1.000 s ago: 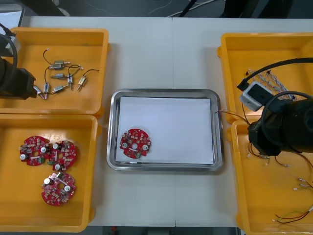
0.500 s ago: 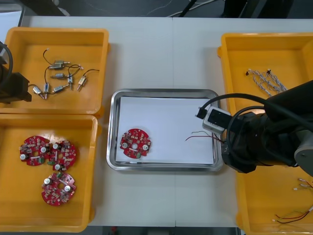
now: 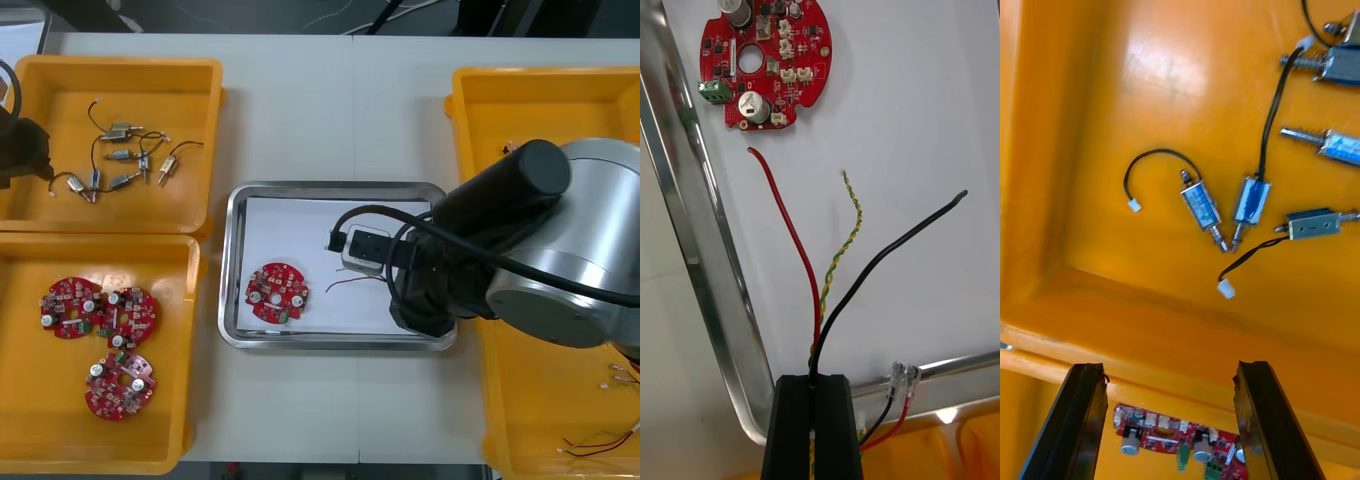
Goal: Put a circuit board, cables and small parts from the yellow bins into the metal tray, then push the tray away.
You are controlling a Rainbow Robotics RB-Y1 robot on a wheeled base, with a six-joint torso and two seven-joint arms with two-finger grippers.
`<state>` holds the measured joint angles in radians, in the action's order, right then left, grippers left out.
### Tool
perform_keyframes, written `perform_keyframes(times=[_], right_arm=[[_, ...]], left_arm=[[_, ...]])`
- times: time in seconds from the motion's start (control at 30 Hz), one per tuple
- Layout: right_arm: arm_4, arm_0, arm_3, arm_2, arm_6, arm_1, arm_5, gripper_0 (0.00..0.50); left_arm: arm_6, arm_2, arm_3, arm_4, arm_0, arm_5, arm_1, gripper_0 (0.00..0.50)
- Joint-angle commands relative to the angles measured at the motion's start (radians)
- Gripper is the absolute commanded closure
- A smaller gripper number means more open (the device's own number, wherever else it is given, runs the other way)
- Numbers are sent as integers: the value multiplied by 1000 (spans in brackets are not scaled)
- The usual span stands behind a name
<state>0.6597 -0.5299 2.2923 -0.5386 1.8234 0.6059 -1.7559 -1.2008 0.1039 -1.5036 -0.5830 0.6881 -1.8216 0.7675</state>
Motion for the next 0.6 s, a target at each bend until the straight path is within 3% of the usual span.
perform_keyframes(times=[0.03,0.6], right_arm=[[-41,-59,-37,-86,16,17,36,500],[-120,-104,-214,-236,74,20,115,500]], left_arm=[[-23,-39,-6,49,93,12,-40,0],[-19,-43,-7,25,122,42,-47,0]])
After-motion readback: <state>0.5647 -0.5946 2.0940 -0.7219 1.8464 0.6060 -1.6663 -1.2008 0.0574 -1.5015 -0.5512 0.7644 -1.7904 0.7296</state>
